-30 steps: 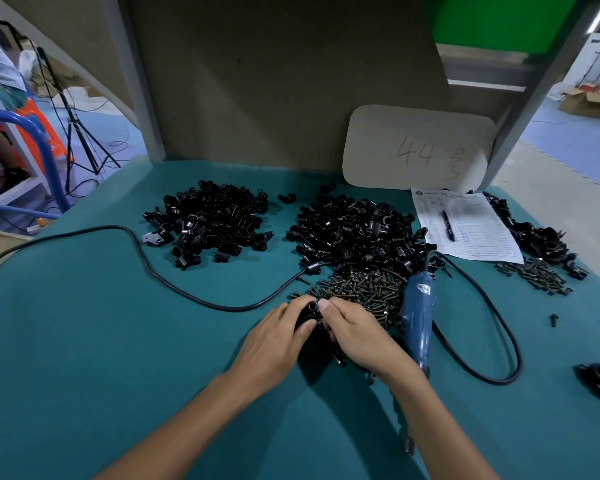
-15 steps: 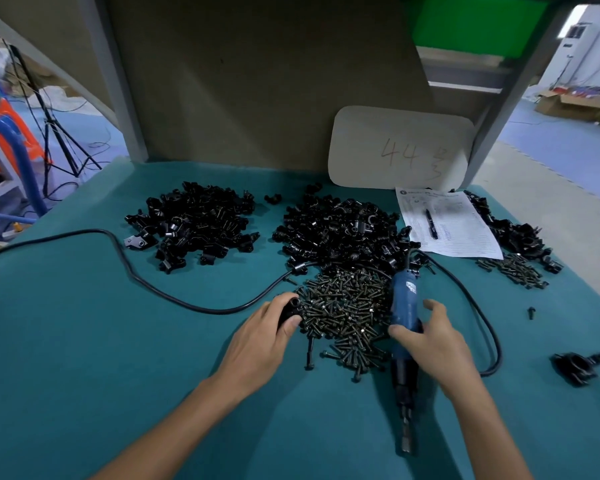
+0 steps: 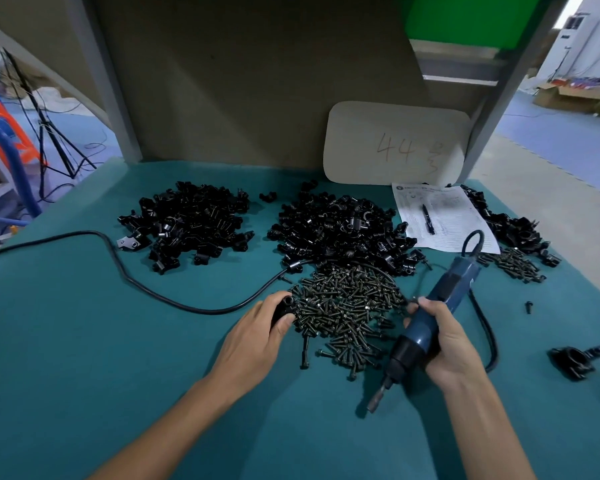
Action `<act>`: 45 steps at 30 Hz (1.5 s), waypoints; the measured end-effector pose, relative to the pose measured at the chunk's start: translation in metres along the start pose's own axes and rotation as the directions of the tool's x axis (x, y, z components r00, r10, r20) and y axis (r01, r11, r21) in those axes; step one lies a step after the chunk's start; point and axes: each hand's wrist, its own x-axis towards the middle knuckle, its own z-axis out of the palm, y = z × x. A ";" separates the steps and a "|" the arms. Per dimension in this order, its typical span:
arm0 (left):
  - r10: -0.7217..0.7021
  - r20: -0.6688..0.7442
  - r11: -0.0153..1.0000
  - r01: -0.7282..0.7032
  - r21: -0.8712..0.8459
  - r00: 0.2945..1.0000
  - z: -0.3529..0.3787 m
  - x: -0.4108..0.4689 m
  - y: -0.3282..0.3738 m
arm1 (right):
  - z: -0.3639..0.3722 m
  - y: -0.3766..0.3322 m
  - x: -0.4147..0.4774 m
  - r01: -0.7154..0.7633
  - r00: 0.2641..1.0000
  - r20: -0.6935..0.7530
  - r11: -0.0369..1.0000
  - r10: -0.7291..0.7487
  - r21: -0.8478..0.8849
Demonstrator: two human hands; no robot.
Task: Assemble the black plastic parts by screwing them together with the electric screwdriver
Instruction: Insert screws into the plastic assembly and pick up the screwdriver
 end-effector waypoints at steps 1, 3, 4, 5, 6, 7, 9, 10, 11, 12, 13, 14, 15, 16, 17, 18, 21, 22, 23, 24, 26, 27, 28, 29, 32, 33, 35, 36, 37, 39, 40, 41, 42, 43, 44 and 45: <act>0.000 -0.001 1.000 0.000 0.000 1.000 0.000 0.000 0.000 | 0.001 0.001 0.000 -0.007 0.999 0.034 0.999 0.005 0.045; -0.001 -0.001 1.000 0.001 0.008 1.000 0.000 0.000 0.000 | 0.002 0.003 0.001 -0.012 0.995 0.098 0.986 -0.005 0.168; -0.002 0.001 1.000 0.002 0.012 1.000 0.000 0.001 0.000 | 0.002 0.004 0.001 -0.015 0.993 0.117 0.974 -0.011 0.227; -0.002 0.002 1.000 0.002 0.016 1.000 0.000 0.001 0.000 | 0.002 0.004 0.002 -0.016 0.992 0.128 0.962 -0.020 0.273; -0.002 0.003 1.000 0.002 0.021 1.000 0.001 0.001 -0.001 | 0.003 0.004 0.003 -0.012 0.990 0.135 0.951 -0.032 0.308; -0.001 0.005 1.000 0.001 0.030 1.000 0.001 0.001 -0.001 | 0.005 0.004 0.004 -0.007 0.989 0.139 0.941 -0.042 0.338; 0.003 0.011 0.999 -0.004 0.053 1.000 0.001 0.001 -0.001 | 0.008 0.005 0.006 0.000 0.991 0.124 0.918 -0.053 0.396; 0.006 0.015 0.998 -0.007 0.062 1.000 0.001 0.001 -0.001 | 0.010 0.005 0.006 0.002 0.992 0.110 0.903 -0.054 0.430; 0.009 0.017 0.998 -0.011 0.070 1.000 0.001 0.001 -0.001 | 0.010 0.006 0.007 0.002 0.994 0.096 0.884 -0.053 0.468; 0.013 0.019 0.997 -0.014 0.076 1.000 0.001 0.001 0.000 | 0.011 0.006 0.007 0.001 0.995 0.084 0.868 -0.049 0.497; 0.015 0.021 0.997 -0.017 0.081 1.000 0.001 0.001 0.000 | 0.012 0.006 0.007 0.002 0.997 0.071 0.861 -0.044 0.508; 0.019 0.024 0.996 -0.021 0.088 1.000 0.001 0.000 0.001 | 0.013 0.006 0.007 0.003 0.998 0.055 0.865 -0.035 0.502; 0.023 0.027 0.995 -0.026 0.096 0.999 0.001 0.000 0.001 | 0.015 0.006 0.007 0.002 0.999 0.033 0.874 -0.021 0.486; 0.028 0.030 0.994 -0.031 0.106 0.999 0.000 0.000 0.001 | 0.017 0.006 0.007 0.001 1.000 0.007 0.884 -0.005 0.467; 0.031 0.035 0.993 -0.035 0.116 0.999 0.000 0.000 0.002 | 0.019 0.006 0.007 0.007 1.000 -0.018 0.895 0.002 0.445; 0.032 0.040 0.992 -0.037 0.123 0.999 -0.001 0.000 0.002 | 0.019 0.007 0.008 0.021 0.999 -0.042 0.906 -0.004 0.423; 0.048 0.066 0.985 -0.058 0.163 0.997 -0.002 -0.001 0.005 | 0.019 0.014 0.011 0.064 0.997 -0.068 0.915 -0.040 0.398; 0.058 0.079 0.981 -0.072 0.183 0.995 -0.003 -0.001 0.007 | 0.020 0.016 0.012 0.071 0.997 -0.064 0.914 -0.049 0.400; 0.067 0.093 0.976 -0.085 0.200 0.993 -0.003 -0.001 0.008 | 0.020 0.018 0.013 0.078 0.996 -0.059 0.914 -0.059 0.397; 0.076 0.108 0.971 -0.098 0.217 0.991 -0.003 -0.002 0.009 | 0.020 0.020 0.014 0.083 0.996 -0.053 0.918 -0.068 0.387; 0.092 0.133 0.960 -0.123 0.253 0.987 -0.002 -0.002 0.011 | 0.022 0.025 0.016 0.087 0.996 -0.035 0.932 -0.079 0.351; 0.098 0.143 0.955 -0.133 0.267 0.985 -0.002 -0.002 0.012 | 0.023 0.027 0.017 0.088 0.996 -0.026 0.938 -0.085 0.336; 0.101 0.151 0.952 -0.140 0.274 0.983 -0.002 -0.002 0.013 | 0.024 0.029 0.017 0.090 0.996 -0.016 0.940 -0.089 0.329; 0.102 0.157 0.951 -0.142 0.273 0.982 -0.002 -0.002 0.013 | 0.024 0.031 0.017 0.088 0.996 -0.006 0.940 -0.091 0.329; 0.097 0.158 0.961 -0.134 0.242 0.983 -0.002 -0.002 0.013 | 0.024 0.032 0.018 0.093 0.995 0.010 0.940 -0.102 0.328; 0.094 0.160 0.964 -0.130 0.234 0.983 -0.002 -0.002 0.013 | 0.023 0.032 0.019 0.097 0.994 0.014 0.938 -0.108 0.332; 0.088 0.166 0.966 -0.125 0.225 0.982 -0.003 -0.002 0.013 | 0.022 0.032 0.018 0.103 0.993 0.019 0.930 -0.118 0.352; 0.089 0.170 0.967 -0.126 0.223 0.981 -0.003 -0.003 0.013 | 0.021 0.032 0.018 0.104 0.992 0.024 0.927 -0.120 0.361; 0.090 0.174 0.966 -0.128 0.223 0.981 -0.003 -0.003 0.013 | 0.021 0.032 0.017 0.103 0.992 0.030 0.925 -0.122 0.365; 0.089 0.181 0.967 -0.129 0.218 0.979 -0.003 -0.003 0.013 | 0.022 0.031 0.014 0.101 0.991 0.041 0.925 -0.124 0.365; 0.091 0.181 0.969 -0.129 0.211 0.979 -0.003 -0.004 0.013 | 0.022 0.031 0.013 0.097 0.991 0.049 0.927 -0.123 0.363; 0.094 0.180 0.970 -0.130 0.203 0.979 -0.003 -0.004 0.013 | 0.022 0.032 0.013 0.092 0.991 0.059 0.928 -0.121 0.361; 0.096 0.180 0.972 -0.131 0.193 0.979 -0.004 -0.004 0.013 | 0.021 0.032 0.013 0.087 0.990 0.070 0.929 -0.119 0.361; 0.097 0.180 0.975 -0.130 0.180 0.979 -0.004 -0.004 0.013 | 0.021 0.032 0.013 0.082 0.990 0.081 0.929 -0.118 0.362; 0.096 0.179 0.978 -0.126 0.165 0.979 -0.004 -0.004 0.013 | 0.020 0.032 0.014 0.076 0.989 0.095 0.929 -0.117 0.362; 0.094 0.176 0.982 -0.121 0.148 0.980 -0.005 -0.005 0.012 | 0.018 0.033 0.014 0.070 0.987 0.111 0.932 -0.116 0.356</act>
